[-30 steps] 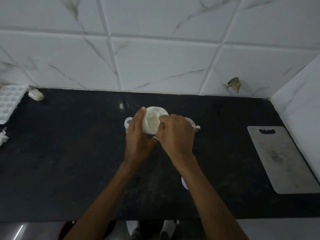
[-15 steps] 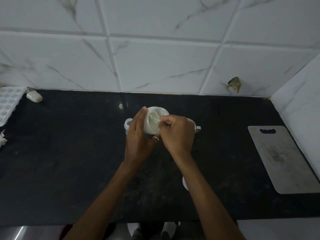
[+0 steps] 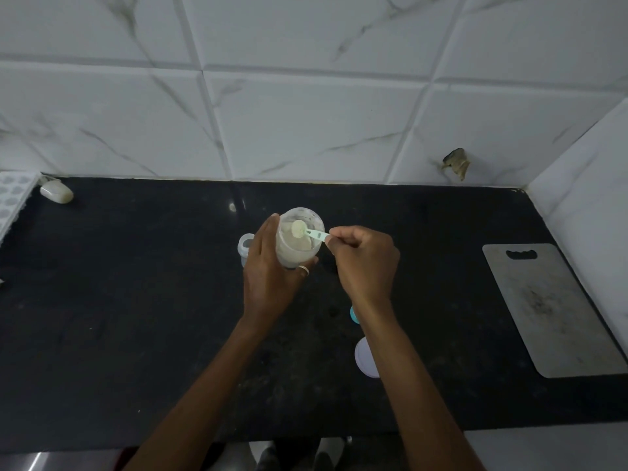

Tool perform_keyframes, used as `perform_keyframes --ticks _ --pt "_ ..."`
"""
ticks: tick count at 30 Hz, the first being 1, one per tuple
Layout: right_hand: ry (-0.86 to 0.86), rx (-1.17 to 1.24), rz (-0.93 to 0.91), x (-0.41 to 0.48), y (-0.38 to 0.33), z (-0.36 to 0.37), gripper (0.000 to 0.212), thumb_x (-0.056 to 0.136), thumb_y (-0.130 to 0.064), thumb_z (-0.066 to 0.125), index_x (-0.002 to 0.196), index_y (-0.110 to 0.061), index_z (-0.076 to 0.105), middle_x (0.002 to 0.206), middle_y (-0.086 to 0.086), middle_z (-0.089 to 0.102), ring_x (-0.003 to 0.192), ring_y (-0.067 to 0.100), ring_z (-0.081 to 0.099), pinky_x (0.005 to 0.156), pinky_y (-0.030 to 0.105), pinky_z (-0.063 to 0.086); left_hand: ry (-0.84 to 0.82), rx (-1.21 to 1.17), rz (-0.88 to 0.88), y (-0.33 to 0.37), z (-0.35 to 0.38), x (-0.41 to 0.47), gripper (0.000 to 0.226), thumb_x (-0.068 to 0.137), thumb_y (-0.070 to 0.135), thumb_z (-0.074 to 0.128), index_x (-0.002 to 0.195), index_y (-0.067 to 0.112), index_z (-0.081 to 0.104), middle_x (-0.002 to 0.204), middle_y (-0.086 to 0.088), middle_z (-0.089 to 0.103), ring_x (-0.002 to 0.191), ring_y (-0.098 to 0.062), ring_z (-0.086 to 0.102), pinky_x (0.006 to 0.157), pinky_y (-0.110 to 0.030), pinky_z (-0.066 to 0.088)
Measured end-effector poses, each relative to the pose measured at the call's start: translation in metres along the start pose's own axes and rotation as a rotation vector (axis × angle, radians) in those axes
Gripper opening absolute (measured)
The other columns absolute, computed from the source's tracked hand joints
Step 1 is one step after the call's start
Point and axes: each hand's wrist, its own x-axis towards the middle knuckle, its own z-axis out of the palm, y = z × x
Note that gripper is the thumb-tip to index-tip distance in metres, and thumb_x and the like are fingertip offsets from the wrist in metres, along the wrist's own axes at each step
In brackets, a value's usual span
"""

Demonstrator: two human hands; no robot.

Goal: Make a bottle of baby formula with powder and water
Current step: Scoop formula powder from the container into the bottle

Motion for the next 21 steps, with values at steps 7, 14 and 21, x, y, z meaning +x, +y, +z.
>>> perform_keyframes --ticks 7,14,21 --pt "0.006 -0.019 0.019 0.007 0.011 -0.001 0.013 0.085 -0.015 0.078 0.091 -0.026 0.082 0.072 -0.021 0.071 0.072 -0.004 0.07 0.073 0.02 0.059 -0.037 -0.028 -0.024 -0.001 0.011 0.001 0.094 0.071 0.028 0.094 0.147 0.002 0.047 0.145 -0.011 0.057 0.135 -0.024 0.054 0.108 -0.032 0.048" --pt "-0.027 0.088 0.17 0.022 0.021 0.0 0.025 0.083 -0.016 0.079 0.074 -0.038 0.074 0.072 -0.019 0.075 0.072 0.004 0.073 0.083 0.037 0.063 -0.097 -0.15 -0.076 -0.013 0.03 0.007 0.072 0.073 0.018 0.091 0.136 0.005 0.058 0.131 -0.009 0.065 0.127 -0.025 0.061 0.106 -0.046 0.05" --pt "-0.042 0.303 0.347 0.035 0.025 0.005 0.018 0.085 -0.002 0.075 0.086 -0.019 0.078 0.071 -0.005 0.077 0.067 0.006 0.075 0.056 0.013 0.054 -0.114 -0.201 -0.136 -0.033 0.05 0.007 0.07 0.074 0.022 0.089 0.136 0.011 0.058 0.129 -0.004 0.067 0.123 -0.022 0.064 0.103 -0.049 0.052"
